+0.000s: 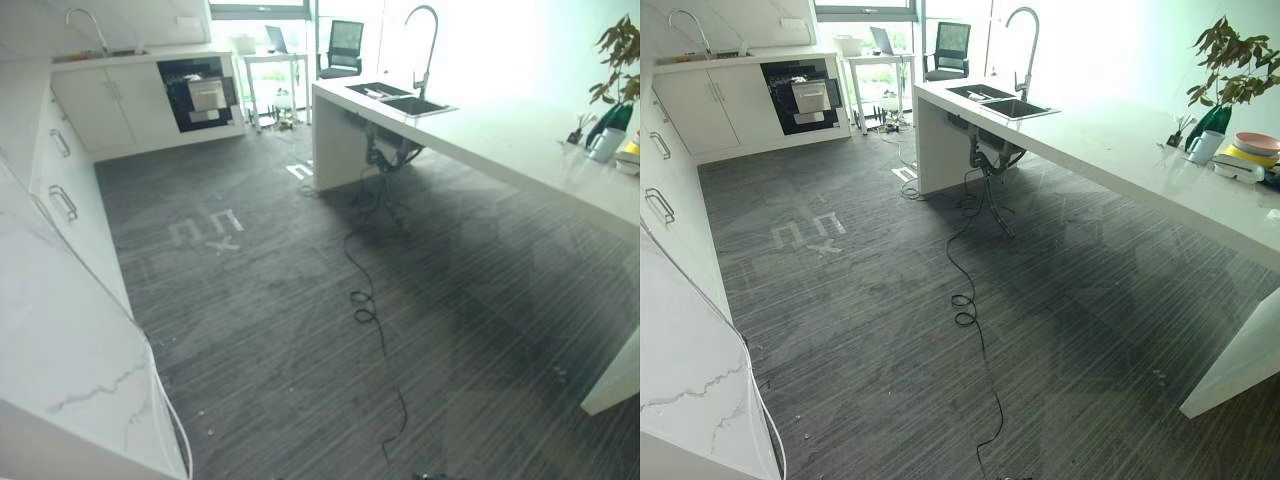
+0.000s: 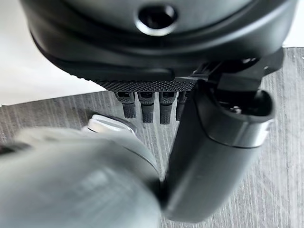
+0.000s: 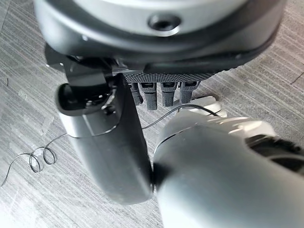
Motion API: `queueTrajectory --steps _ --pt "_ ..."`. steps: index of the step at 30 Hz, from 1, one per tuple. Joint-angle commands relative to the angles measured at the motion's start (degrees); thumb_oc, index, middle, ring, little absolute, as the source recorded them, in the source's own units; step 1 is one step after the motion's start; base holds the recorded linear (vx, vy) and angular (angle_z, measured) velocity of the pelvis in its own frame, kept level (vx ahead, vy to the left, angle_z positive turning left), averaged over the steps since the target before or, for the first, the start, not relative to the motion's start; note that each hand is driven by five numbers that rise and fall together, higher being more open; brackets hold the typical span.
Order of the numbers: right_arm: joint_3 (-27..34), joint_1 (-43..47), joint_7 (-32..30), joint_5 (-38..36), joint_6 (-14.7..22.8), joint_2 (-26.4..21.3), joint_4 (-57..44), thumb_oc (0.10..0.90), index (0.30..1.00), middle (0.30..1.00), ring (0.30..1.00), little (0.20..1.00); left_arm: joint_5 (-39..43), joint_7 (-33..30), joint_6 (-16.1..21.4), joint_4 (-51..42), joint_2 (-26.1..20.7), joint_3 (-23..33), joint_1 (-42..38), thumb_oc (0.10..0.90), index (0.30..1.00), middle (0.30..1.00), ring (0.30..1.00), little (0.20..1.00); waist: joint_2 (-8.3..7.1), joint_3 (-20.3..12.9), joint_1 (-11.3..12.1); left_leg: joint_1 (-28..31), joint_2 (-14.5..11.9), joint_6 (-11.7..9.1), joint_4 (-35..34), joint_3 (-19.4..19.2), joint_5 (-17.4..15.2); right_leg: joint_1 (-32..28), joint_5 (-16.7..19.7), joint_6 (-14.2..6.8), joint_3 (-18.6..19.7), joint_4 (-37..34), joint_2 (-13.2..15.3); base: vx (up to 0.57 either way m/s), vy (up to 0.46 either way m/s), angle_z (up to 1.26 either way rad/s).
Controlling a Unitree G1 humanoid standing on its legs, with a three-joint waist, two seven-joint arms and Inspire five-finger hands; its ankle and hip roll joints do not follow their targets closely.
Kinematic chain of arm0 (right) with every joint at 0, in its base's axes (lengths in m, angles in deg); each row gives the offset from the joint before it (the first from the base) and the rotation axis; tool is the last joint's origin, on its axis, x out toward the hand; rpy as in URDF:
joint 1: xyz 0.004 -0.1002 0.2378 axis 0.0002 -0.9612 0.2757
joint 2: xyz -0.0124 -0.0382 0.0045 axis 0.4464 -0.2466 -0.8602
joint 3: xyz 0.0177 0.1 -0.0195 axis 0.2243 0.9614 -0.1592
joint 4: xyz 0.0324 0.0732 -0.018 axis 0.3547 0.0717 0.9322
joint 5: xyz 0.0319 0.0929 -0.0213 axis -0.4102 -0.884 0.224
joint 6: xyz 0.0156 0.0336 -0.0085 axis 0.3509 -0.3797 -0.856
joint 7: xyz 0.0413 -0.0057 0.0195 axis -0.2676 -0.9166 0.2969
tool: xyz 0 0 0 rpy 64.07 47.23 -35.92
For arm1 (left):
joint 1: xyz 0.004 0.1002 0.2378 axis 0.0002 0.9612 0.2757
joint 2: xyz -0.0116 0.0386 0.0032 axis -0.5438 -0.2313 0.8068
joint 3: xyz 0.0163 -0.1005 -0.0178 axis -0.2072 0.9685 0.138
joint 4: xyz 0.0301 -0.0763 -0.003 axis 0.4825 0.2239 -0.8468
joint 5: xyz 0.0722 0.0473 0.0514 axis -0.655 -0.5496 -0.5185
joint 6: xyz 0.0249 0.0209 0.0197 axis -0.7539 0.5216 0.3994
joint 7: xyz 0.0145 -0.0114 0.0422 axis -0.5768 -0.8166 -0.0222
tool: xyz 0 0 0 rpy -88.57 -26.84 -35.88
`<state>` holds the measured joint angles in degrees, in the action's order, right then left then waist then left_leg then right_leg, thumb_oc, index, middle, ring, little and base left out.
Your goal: Place the dishes in the dishwasher.
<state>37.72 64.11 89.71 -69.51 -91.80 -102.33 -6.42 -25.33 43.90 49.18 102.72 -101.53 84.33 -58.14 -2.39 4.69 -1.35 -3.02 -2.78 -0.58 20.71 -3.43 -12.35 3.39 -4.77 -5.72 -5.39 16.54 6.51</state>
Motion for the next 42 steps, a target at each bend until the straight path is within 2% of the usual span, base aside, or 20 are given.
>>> queueTrajectory --steps 1,14,36,38,39,40,42 --pt "-2.6 -1.6 1.5 0.4 -1.3 0.8 0.5 0.800 0.900 0.900 0.900 0.900 -0.8 -0.1 0.5 0.1 1.5 -1.0 0.1 0.800 0.900 0.900 0.900 0.900 1.33 1.1 -0.5 2.2 -0.7 -1.2 -3.5 -6.1 -1.7 -1.4 -5.4 -0.9 -2.4 0.6 -1.9 0.00 0.000 0.00" --pt "-2.4 -1.3 1.8 1.7 0.4 0.6 2.1 0.800 0.900 0.900 0.900 0.900 2.1 -2.4 0.4 -0.2 2.2 -0.5 0.8 0.800 0.900 0.900 0.900 0.900 1.98 0.3 0.1 2.2 -0.7 -1.4 -3.5 -6.2 -1.8 -1.8 -6.0 -1.0 -3.1 0.6 -1.5 0.00 0.005 0.01" --pt "-2.0 -1.2 1.8 2.2 1.4 0.0 2.5 0.800 0.900 0.900 0.900 0.900 1.9 -3.2 1.5 -1.0 2.1 -0.6 1.4 0.800 0.900 0.900 0.900 0.900 2.39 -0.3 0.9 1.8 -1.5 -2.2 -3.5 -6.1 -1.5 -2.1 -6.9 -0.9 -4.3 0.6 -1.5 0.00 -0.001 0.00" --pt "-2.0 -1.2 1.3 0.6 3.0 -0.1 2.2 0.800 0.900 0.900 0.900 0.900 4.3 -3.2 3.1 -1.4 2.1 -0.3 1.3 0.800 0.900 0.900 0.900 0.900 2.40 -0.2 0.9 1.7 -1.6 -2.4 -3.5 -6.1 -1.2 -2.1 -6.8 -0.9 -4.3 0.6 -1.5 0.00 0.000 0.00" --pt "-1.6 -1.2 0.9 -1.2 3.5 -0.3 2.0 0.800 0.900 0.900 0.900 0.900 6.9 -3.1 3.4 -1.7 2.0 0.4 1.0 0.800 0.900 0.900 0.900 0.900 2.42 -0.1 0.9 1.8 -1.6 -2.4 -3.5 -6.1 -1.2 -2.2 -6.8 -0.8 -4.3 0.6 -1.6 0.04 -0.036 0.01" --pt "-0.4 -0.5 -1.1 -4.6 5.2 -0.9 0.2 0.800 0.900 0.900 0.900 0.900 12.1 -2.7 5.5 -3.3 2.0 2.1 0.3 0.800 0.900 0.900 0.900 0.900 2.47 0.1 0.7 2.0 -1.6 -2.4 -3.5 -6.1 -1.3 -2.4 -6.9 -0.7 -4.3 0.6 -1.5 0.04 -0.032 0.01" --pt "0.4 -0.1 -2.3 -5.0 6.4 -1.4 -3.4 0.800 0.900 0.900 0.900 0.900 13.6 -3.0 7.1 -6.6 2.0 2.9 0.1 0.800 0.900 0.900 0.900 0.900 2.40 0.5 0.6 2.1 -1.8 -2.4 -3.5 -6.3 -1.4 -2.5 -6.9 -0.6 -4.4 0.6 -1.5 0.02 -0.047 0.02"
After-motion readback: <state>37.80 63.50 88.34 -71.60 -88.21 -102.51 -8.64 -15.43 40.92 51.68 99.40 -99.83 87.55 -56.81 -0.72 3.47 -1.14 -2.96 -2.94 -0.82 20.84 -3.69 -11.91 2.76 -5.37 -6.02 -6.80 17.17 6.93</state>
